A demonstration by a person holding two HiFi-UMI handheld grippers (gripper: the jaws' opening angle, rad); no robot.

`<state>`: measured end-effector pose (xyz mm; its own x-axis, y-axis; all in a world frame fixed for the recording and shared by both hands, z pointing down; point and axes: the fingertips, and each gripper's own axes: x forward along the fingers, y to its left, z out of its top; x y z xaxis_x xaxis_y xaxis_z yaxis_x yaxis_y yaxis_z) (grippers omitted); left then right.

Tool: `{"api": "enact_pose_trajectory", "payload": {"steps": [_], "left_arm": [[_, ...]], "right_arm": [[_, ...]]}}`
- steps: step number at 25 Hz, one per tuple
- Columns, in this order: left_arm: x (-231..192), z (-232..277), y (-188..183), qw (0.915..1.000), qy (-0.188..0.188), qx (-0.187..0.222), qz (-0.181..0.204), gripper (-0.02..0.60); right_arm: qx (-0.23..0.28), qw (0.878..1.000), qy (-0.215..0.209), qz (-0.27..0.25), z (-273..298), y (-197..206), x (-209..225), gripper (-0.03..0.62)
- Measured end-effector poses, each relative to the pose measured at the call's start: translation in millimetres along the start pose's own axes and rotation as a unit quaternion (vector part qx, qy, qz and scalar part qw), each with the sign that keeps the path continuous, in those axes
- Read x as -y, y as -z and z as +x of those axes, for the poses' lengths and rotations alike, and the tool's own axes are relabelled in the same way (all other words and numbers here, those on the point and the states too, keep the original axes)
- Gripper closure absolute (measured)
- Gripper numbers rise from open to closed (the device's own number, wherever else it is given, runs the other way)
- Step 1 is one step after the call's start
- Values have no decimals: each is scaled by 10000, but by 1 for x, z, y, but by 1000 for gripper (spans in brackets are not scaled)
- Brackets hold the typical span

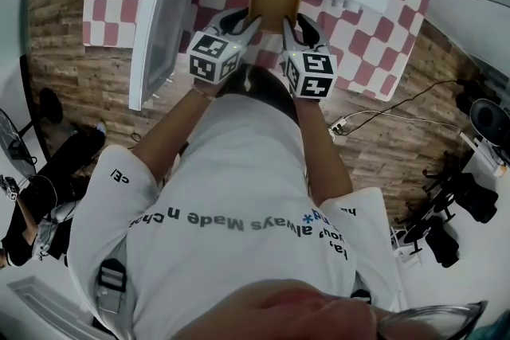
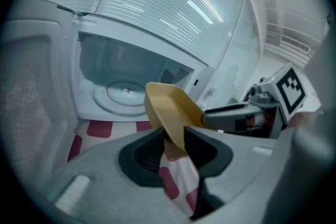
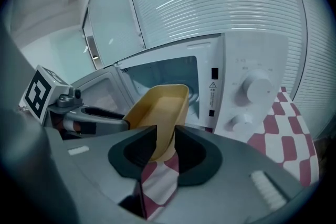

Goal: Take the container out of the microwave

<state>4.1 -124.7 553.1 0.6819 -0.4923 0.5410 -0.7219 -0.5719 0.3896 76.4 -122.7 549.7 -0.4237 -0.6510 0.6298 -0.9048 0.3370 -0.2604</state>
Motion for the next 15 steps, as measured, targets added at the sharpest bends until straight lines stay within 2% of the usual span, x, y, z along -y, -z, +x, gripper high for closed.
{"api": "enact_pose_trajectory", "payload": {"steps": [7, 15], "left_arm": [[22, 8, 17, 9987, 278, -355, 228, 454], [38, 19, 40, 9961, 432, -660, 390, 453]], "right_arm": [[-138, 9999, 84, 5, -13, 13, 12, 485], [-325, 9993, 151, 99, -26, 33, 24, 485]]}}
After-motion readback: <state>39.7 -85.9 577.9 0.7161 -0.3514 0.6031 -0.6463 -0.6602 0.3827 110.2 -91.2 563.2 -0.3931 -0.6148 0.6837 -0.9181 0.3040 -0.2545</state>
